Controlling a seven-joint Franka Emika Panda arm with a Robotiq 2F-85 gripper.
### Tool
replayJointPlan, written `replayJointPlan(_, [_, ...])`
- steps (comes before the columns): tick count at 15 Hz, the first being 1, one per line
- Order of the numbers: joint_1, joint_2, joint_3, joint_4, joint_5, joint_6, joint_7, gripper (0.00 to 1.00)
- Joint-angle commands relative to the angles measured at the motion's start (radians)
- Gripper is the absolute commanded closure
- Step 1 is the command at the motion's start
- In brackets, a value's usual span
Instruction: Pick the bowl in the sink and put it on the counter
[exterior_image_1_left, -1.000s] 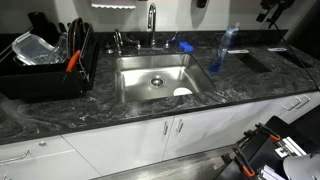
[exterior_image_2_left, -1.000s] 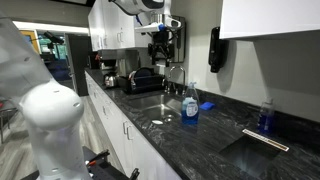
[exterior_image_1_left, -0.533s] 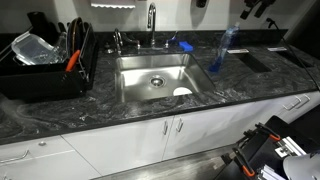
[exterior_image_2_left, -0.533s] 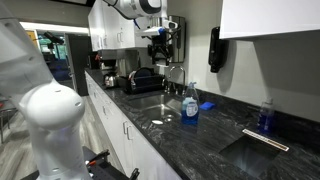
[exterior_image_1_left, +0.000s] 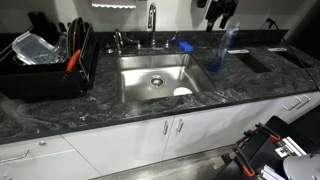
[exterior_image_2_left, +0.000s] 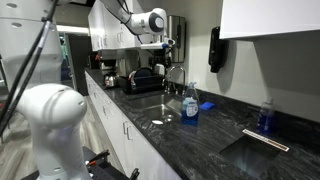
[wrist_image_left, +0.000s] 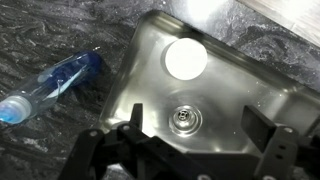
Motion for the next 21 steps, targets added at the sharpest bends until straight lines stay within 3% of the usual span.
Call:
replayJointPlan(1, [-0.007,0.227,0.005,0.239,-0.010,-0.142,0.036,0.00])
replayJointPlan(4, [0.004,0.365,0.001,0.382,-0.036,-0.222,0.104,0.00])
replayJointPlan(6, [0.014,0.405,0.002,0.416,-0.052,-0.249,0.119,0.00])
replayJointPlan(11, [0.015,0.334,0.010,0.306,-0.108,-0.125,0.008,0.00])
replayJointPlan(14, [0.009,0.334,0.028,0.293,-0.122,-0.135,-0.118,0.00])
replayJointPlan(15, [0.012,0.365,0.017,0.350,-0.107,-0.163,-0.041,0.00])
replayJointPlan(21, [0.012,0.365,0.018,0.349,-0.107,-0.163,-0.043,0.00])
